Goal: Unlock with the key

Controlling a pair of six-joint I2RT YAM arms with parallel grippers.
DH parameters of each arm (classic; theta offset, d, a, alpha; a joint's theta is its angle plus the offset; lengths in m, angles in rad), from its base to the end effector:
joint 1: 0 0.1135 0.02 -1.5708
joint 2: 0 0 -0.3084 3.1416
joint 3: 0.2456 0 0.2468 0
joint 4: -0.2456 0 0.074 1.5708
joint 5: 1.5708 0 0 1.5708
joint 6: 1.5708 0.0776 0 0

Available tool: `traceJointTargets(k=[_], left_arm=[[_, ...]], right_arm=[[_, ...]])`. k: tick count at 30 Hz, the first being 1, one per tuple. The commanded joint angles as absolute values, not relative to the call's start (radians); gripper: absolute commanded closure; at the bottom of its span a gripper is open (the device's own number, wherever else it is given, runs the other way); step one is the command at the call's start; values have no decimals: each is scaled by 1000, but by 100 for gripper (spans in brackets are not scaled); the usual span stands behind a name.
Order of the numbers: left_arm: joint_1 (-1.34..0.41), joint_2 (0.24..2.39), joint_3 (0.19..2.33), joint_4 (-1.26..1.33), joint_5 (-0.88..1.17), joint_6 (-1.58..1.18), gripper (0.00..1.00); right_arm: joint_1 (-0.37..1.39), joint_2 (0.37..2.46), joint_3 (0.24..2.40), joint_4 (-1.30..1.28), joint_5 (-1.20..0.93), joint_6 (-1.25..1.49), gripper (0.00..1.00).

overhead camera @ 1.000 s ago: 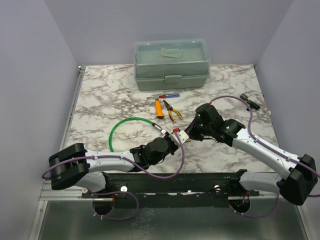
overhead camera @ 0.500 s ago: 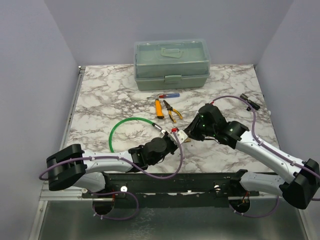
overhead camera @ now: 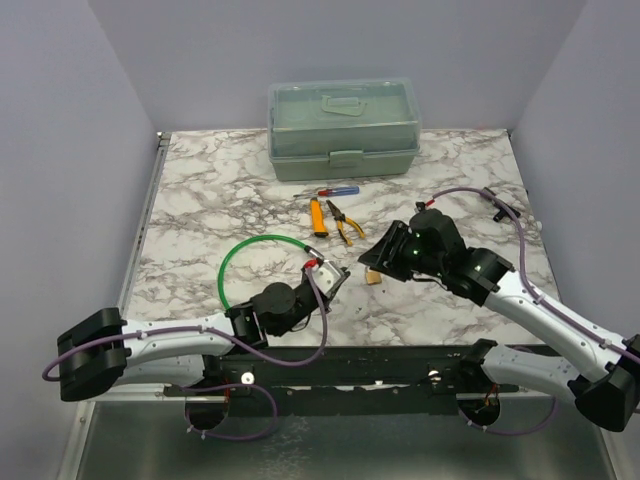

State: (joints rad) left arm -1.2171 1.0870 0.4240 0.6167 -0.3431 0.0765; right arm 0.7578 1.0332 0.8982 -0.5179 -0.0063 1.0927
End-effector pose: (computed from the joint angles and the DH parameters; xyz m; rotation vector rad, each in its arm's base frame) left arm 0.1108 -0.2246 0.2797 0.7652 1.4596 -0.6010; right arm 0.1651 0.1569 0.3135 0.4002 2.3898 0.9610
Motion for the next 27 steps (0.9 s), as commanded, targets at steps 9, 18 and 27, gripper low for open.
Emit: traceJointTargets(k=[9,18,27], left_arm=[[-1192,874,291,755,-160,-10,100],[-1155,785,269,724,-26,-167,100],[-999,811,322,703,237,-433,100]], right_arm=[[754,939,849,-335,-65,950,48],[752,863,804,-208,-114,821,48],[753,792,747,-91,-176,711,49]])
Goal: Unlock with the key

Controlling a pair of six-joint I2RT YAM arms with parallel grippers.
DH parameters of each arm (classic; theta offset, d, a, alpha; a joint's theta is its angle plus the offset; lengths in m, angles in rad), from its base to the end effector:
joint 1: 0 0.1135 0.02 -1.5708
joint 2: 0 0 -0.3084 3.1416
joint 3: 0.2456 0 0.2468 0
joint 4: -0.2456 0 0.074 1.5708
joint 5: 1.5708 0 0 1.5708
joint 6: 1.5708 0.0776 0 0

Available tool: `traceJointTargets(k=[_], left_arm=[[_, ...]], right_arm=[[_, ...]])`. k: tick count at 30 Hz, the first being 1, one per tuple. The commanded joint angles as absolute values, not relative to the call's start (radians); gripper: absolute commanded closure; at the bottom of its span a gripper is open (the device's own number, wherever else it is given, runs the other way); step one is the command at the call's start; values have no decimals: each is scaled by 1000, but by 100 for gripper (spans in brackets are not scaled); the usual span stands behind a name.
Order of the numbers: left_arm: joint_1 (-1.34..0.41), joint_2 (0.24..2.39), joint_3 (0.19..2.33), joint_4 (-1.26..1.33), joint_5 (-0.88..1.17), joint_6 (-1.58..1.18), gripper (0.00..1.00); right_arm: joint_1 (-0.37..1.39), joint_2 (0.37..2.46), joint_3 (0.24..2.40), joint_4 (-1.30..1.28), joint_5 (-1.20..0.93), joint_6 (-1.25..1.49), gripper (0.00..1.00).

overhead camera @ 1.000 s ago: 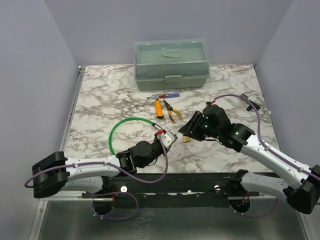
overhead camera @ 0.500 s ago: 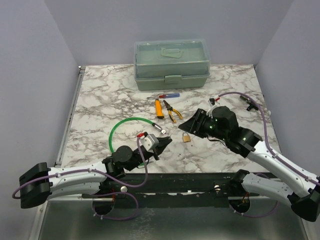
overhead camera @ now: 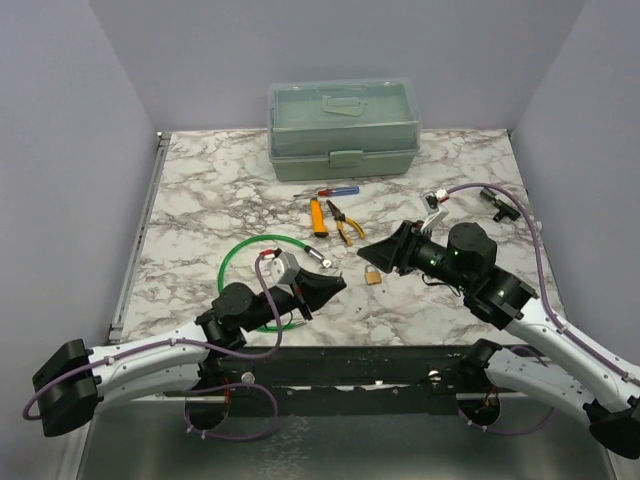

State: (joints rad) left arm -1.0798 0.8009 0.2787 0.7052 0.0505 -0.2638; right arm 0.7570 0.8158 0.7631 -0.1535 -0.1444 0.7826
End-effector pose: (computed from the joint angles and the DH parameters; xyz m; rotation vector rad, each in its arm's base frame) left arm 0.0869 -0.1709 0.2951 0.6316 1.3473 -1.1422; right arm 0.1366 0.1444 0.3545 -0.0895 1.9482 1.2020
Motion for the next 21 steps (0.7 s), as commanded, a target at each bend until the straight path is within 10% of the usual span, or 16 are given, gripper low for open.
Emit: traceJointTargets(k=[1,21], left_arm=[[-971,814,327,706,285,-470,100],[-696,1012,437,701,732,-859,100]], right_arm=[[752,790,749,-99,-166,708,49],[752,942,888,-419,78,713,46]])
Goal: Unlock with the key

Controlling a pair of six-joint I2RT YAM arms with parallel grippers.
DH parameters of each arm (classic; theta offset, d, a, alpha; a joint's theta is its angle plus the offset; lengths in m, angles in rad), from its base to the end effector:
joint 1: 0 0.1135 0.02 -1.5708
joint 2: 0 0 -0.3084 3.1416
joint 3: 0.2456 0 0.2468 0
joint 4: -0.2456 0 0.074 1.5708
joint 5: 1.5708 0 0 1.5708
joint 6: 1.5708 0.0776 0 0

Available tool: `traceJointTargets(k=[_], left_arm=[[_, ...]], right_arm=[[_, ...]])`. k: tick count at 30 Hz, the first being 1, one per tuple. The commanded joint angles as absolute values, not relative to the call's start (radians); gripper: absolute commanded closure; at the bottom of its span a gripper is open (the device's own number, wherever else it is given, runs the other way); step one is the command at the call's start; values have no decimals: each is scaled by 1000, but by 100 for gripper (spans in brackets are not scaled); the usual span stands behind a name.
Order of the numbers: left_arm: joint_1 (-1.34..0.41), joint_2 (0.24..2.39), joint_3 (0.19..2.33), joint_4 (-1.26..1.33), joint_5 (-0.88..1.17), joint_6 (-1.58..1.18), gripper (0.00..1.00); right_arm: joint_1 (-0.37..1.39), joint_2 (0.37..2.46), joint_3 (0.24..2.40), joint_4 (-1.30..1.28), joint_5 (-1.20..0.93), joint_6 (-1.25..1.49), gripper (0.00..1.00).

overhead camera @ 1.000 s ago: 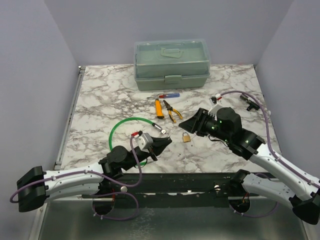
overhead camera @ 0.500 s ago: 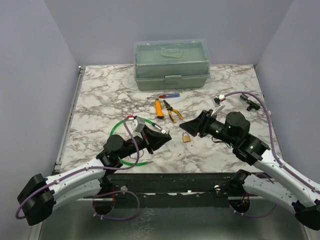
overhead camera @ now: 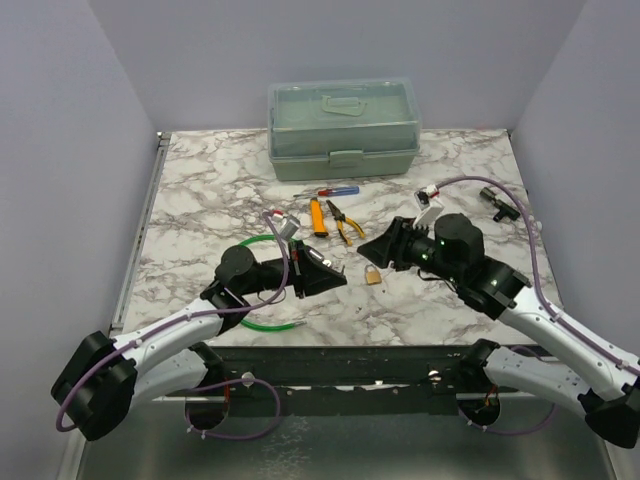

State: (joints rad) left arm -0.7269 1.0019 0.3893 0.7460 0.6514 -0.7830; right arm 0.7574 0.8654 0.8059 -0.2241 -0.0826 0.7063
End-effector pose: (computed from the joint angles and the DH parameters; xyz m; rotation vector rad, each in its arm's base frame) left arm 0.1322 -0.1805 0.3028 0.5714 1.6133 -1.6435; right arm 0.1467 0.1475 0.3516 -0.1130 1.9975 1.0639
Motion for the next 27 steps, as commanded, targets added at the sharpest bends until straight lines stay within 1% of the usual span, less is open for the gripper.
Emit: traceJointTargets(k=[1,3,6,8,11,14,19,24,27], left_arm=[[-692,1005,444,665,724,-855,100],[-690,982,459,559,700,-830,100],[-688,938,489,388,643,-790,100],[-688,913,509,281,592,-772,100],[-688,894,548,109,521,-746,100],[-689,889,578,-23,451,-736,100],[-688,874,625,-260,242,-761,100],[-689,848,625,-319,196,-813,100],[-689,801,621,-346,117,-890,100]], right_arm=[[753,974,905,-464,101,720,45],[753,1025,929,-529,129,731,42],[752,1074,934,-561,138,729,29],[753,1107,937,-573,139,722,23],[753,1179,957,-605,158,712,17],[753,1270,988,-641,179,706,15],[752,1424,1030,-645,174,668,15],[749,1543,1081,-671,202,628,15],[735,1584,1093,-671,205,614,15]])
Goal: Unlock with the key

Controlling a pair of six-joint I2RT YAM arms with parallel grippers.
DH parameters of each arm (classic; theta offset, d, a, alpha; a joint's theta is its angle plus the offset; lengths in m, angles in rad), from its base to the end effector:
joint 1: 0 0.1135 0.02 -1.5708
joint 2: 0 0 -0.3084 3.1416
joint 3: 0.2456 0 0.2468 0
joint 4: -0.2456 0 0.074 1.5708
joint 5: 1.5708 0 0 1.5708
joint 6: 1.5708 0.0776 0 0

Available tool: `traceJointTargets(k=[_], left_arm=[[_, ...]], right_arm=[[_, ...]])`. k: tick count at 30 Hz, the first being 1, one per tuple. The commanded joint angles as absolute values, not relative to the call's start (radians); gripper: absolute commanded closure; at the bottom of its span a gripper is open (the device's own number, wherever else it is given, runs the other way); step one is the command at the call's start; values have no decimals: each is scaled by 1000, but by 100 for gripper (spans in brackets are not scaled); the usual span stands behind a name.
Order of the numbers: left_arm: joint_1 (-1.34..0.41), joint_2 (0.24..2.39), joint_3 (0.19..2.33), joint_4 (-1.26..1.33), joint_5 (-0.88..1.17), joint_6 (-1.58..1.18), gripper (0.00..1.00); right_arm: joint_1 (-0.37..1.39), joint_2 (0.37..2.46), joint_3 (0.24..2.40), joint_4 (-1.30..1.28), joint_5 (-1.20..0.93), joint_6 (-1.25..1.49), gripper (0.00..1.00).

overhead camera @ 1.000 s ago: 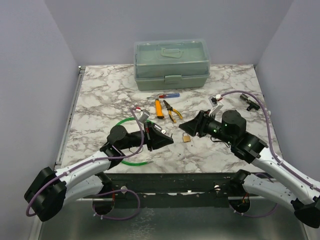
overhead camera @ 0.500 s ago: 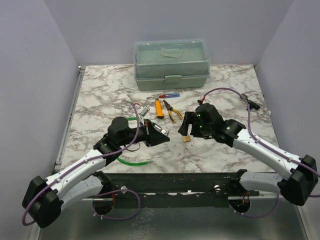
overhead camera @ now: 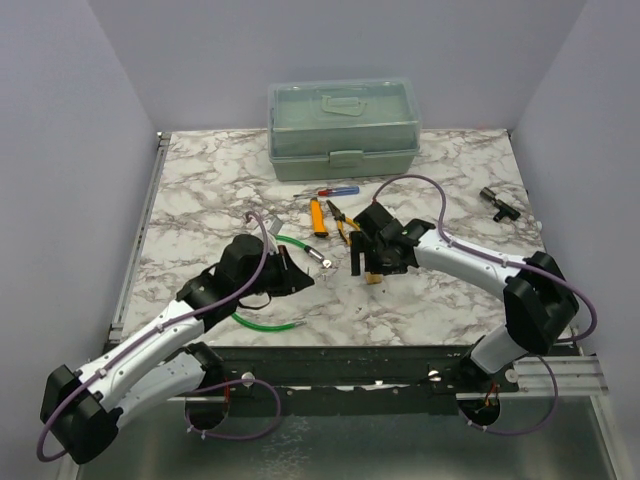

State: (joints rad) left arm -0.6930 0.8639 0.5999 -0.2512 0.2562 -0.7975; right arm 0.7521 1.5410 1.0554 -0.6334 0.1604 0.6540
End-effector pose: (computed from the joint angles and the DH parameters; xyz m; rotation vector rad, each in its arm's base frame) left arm 0.1384 -0.1405 0.2700 0.0520 2.2891 -1.1188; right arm 0.2394 0.2070 0.2276 -0.0821 2.6848 0.2344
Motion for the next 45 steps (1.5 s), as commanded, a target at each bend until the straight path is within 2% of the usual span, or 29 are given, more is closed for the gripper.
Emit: traceJointTargets(k=[1,6,9,12,24,32,37,45], left_arm=[[-689,784,620,-345,116,-882,100],[-687,712,619,-309,180,-793,94],[-687,654,582,-279,167,-784,93],[-687,631,566,-258,213,-769,96],[-688,780,598,-215,501,-709,100],[-689,839,594,-167,567,-716,100],[-688,856,589,-163,574,-714,100],[-689,891,585,-161,571,-710,100]], right_arm=[[730,1588,1089,-666,205,610,15],[692,1616,1067,-628,174,586,18],[678,1641,1070,-618,170,573,24],[671,1660,1073,-599,146,558,25],[658,1737,1076,-571,81,546,34],[657,1775,1091,-582,73,543,42],[658,1797,1092,-591,71,546,50],[658,1800,1081,-585,64,557,75]])
